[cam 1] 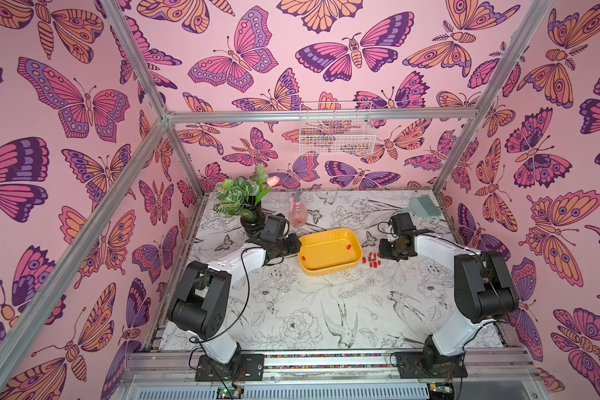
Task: Take the screw protection sleeves out of the storage box
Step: Place the screw protection sleeve at the center of the board.
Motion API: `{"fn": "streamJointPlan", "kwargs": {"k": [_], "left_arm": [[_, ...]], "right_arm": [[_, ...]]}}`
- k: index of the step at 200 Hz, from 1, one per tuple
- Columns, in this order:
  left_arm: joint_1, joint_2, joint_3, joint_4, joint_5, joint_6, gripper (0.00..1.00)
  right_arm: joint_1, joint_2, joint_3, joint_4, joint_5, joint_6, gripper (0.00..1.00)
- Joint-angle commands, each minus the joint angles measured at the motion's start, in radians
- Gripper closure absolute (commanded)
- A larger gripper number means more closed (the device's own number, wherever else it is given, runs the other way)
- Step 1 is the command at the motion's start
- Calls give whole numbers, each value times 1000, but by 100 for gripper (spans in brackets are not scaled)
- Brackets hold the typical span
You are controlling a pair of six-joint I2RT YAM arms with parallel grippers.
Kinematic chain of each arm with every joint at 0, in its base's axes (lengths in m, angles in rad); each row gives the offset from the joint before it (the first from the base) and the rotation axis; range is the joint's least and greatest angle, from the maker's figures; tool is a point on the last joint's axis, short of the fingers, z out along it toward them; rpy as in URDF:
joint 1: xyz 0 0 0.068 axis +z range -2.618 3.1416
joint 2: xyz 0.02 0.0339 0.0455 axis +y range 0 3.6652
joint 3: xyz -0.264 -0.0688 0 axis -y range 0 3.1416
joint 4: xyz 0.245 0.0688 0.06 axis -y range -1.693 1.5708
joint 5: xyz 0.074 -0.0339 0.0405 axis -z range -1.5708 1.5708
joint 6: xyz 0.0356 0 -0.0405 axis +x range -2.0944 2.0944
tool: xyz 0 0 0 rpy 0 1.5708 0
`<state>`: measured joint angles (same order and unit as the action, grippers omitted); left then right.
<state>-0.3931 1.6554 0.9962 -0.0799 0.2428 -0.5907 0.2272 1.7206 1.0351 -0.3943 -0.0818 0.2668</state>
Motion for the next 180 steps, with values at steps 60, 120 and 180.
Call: {"fn": "streamJointPlan", "kwargs": {"k": [60,120,180], "left_arm": [[-3,7,9,-10,8,12,69],[-3,10,11,-9,12,12,69],[-3,6,10,-9,12,13,69]], "right_arm": [[-14,29,31,-35,20,21,90],[-18,52,39,-33,16,20,89],[-18,66,45,-34,18,20,86]]}}
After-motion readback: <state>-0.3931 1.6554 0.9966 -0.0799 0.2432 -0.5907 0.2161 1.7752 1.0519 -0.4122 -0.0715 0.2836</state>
